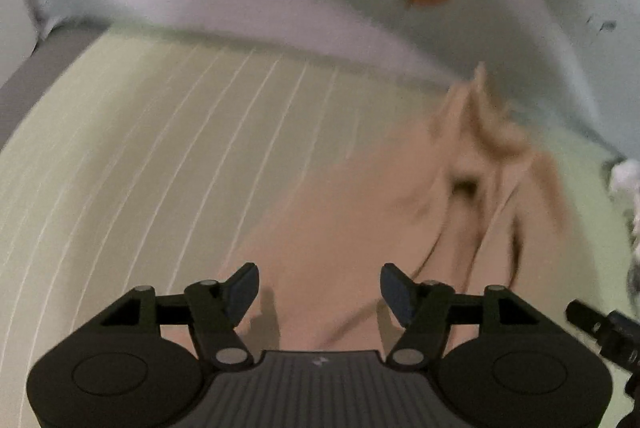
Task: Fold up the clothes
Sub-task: 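Lay the beige shirt on the mat and open both grippers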
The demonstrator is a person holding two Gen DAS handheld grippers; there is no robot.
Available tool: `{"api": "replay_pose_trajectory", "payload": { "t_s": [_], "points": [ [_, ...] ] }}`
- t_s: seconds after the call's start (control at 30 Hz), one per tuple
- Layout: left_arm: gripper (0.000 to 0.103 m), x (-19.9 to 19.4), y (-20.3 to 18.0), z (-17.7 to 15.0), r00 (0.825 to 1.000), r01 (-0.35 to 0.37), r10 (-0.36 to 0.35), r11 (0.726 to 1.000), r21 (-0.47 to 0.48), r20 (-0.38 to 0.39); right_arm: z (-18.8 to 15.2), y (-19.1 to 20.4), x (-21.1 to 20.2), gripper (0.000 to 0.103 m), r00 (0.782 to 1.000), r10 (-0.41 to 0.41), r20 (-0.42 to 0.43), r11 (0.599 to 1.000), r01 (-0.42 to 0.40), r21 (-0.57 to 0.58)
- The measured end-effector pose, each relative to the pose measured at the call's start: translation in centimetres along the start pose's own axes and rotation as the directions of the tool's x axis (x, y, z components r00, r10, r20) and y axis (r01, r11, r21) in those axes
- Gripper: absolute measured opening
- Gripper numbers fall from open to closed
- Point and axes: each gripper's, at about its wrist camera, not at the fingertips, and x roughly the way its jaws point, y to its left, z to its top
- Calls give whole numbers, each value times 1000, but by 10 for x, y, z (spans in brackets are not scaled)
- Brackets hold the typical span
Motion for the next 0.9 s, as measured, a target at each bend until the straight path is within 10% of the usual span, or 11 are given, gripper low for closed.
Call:
{"api": "replay_pose_trajectory", "payload": {
  "t_s": [0.43, 0.53, 0.67, 0.9],
  "points": [
    [68, -5, 11, -56, 992, 25, -24, 1000, 4, -124, -55, 16, 10, 84, 975, 152, -161, 985, -136, 102],
    [68, -7, 6, -65, 990, 12, -5, 999, 47, -143, -64, 21, 12, 65, 965, 179, -190, 981, -160, 113],
    [68, -14, 3, -66, 992, 3, 7, 997, 76, -130, -68, 11, 5, 12, 967, 203, -152, 971, -179, 158],
    [68, -13, -1, -71, 988, -10, 27, 994, 107, -150, -61, -12, -30, 8, 993, 117, -4, 983, -115, 141]
  ]
}}
